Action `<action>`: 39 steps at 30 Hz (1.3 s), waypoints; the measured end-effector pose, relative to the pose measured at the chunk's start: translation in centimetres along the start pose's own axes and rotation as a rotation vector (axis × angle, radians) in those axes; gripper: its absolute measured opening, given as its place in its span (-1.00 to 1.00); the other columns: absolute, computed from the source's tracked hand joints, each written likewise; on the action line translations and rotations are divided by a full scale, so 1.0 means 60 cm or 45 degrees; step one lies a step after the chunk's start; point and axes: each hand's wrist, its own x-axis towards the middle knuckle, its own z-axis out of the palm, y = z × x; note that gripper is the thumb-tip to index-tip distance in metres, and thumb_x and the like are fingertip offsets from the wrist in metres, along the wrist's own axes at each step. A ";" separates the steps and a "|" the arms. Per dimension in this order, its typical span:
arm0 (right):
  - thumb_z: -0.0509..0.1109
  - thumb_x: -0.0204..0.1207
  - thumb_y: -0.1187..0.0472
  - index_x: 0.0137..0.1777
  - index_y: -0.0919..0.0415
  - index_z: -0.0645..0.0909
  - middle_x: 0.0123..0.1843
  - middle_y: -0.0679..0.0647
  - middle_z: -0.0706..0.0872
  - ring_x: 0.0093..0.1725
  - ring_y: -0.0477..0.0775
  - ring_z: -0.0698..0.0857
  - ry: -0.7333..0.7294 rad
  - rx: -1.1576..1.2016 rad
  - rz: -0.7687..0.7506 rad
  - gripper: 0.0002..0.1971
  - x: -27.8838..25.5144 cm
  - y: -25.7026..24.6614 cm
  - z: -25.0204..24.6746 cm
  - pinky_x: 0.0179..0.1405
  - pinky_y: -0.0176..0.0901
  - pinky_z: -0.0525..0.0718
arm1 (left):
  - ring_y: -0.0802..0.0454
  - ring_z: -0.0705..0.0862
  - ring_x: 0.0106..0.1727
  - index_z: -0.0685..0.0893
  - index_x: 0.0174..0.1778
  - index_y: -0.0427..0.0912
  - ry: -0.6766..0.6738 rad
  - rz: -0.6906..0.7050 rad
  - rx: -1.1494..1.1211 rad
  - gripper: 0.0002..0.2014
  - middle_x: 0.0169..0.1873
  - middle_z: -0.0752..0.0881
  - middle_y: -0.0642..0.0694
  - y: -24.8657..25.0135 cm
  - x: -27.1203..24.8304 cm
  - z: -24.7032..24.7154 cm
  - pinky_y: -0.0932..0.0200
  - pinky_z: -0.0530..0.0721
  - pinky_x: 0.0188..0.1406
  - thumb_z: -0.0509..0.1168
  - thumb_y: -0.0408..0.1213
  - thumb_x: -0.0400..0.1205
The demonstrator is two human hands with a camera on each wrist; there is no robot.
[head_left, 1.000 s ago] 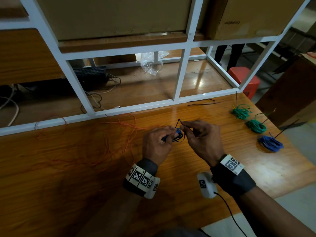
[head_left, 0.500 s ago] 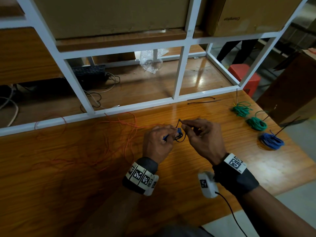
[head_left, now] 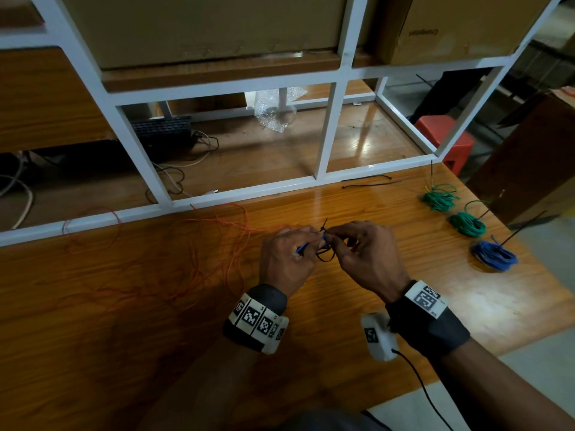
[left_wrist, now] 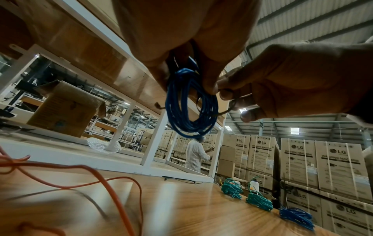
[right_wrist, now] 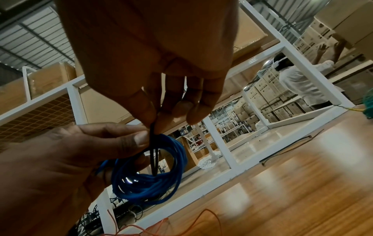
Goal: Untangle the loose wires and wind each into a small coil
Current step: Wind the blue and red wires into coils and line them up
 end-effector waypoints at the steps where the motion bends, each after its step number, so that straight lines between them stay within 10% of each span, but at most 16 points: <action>1: 0.50 0.61 0.08 0.04 -0.05 0.89 -0.11 -0.17 0.88 -0.23 -0.15 0.72 -0.023 0.023 0.010 -0.87 0.000 0.000 0.000 -0.32 0.00 0.76 | 0.09 0.77 -0.02 0.90 -0.08 -0.09 -0.002 0.003 0.001 -0.89 -0.05 0.87 -0.01 0.000 0.000 -0.001 0.16 0.76 -0.07 0.53 -0.33 0.52; 7: 0.47 0.67 0.13 0.04 0.01 0.86 -0.16 -0.21 0.83 -0.20 -0.15 0.72 -0.112 0.164 0.088 -0.88 0.002 0.007 -0.007 -0.38 -0.14 0.69 | 0.14 0.75 -0.07 0.77 0.33 0.00 -0.037 -0.094 -0.053 -0.65 0.01 0.83 -0.03 0.002 0.000 -0.009 0.24 0.73 -0.13 0.50 -0.15 0.61; 16: 0.52 0.65 -0.01 0.04 -0.03 0.84 -0.12 -0.17 0.85 -0.07 -0.22 0.79 -0.224 0.333 0.179 -0.89 0.026 0.008 -0.040 -0.17 -0.26 0.74 | 0.11 0.73 0.15 0.85 0.18 -0.11 -0.102 0.011 0.040 -0.76 0.09 0.85 -0.04 0.004 0.002 -0.007 0.63 0.47 0.13 0.50 -0.32 0.59; 19: 0.56 0.63 0.07 0.10 0.02 0.85 -0.09 -0.18 0.86 -0.06 -0.24 0.79 -0.243 0.309 0.115 -0.88 0.040 0.006 -0.054 -0.22 -0.40 0.69 | 0.14 0.71 0.10 0.86 0.13 -0.10 -0.081 0.067 0.022 -0.79 0.05 0.86 -0.06 0.011 0.001 -0.010 0.40 0.63 0.10 0.50 -0.29 0.58; 25: 0.48 0.66 0.27 -0.09 0.07 0.78 -0.19 -0.13 0.83 -0.16 -0.17 0.77 -0.303 0.165 0.011 -0.88 0.056 0.013 -0.049 -0.23 -0.07 0.73 | 0.05 0.77 0.01 0.86 0.14 -0.03 -0.269 0.053 0.008 -0.79 0.03 0.86 -0.01 0.016 0.009 -0.014 0.00 0.76 -0.06 0.43 -0.14 0.62; 31: 0.47 0.68 0.26 -0.13 0.02 0.73 -0.21 -0.16 0.79 -0.15 -0.27 0.76 -0.135 0.336 0.078 -0.84 0.084 0.009 -0.081 -0.16 -0.37 0.62 | 0.22 0.73 -0.19 0.88 0.09 -0.03 -0.426 0.043 0.045 -0.83 -0.05 0.87 -0.02 0.024 0.003 -0.024 0.24 0.71 -0.24 0.50 -0.18 0.60; 35: 0.39 0.75 0.18 -0.05 0.07 0.64 -0.08 0.02 0.85 0.00 -0.03 0.82 -0.149 0.529 0.216 -0.89 0.085 0.013 -0.083 0.00 0.15 0.81 | 0.18 0.75 -0.20 0.88 0.08 -0.02 -0.438 0.057 -0.001 -0.83 -0.07 0.88 -0.04 0.026 -0.001 -0.013 0.16 0.75 -0.23 0.51 -0.18 0.59; 39: 0.22 0.84 0.17 0.09 0.23 0.48 -0.11 0.15 0.87 0.03 0.21 0.89 -0.212 0.949 0.476 -0.87 0.074 0.003 -0.076 0.01 0.17 0.81 | 0.26 0.78 0.05 0.84 0.17 0.06 -0.460 -0.090 -0.115 -0.76 0.12 0.84 0.06 0.013 -0.004 0.001 0.11 0.80 -0.03 0.50 -0.13 0.58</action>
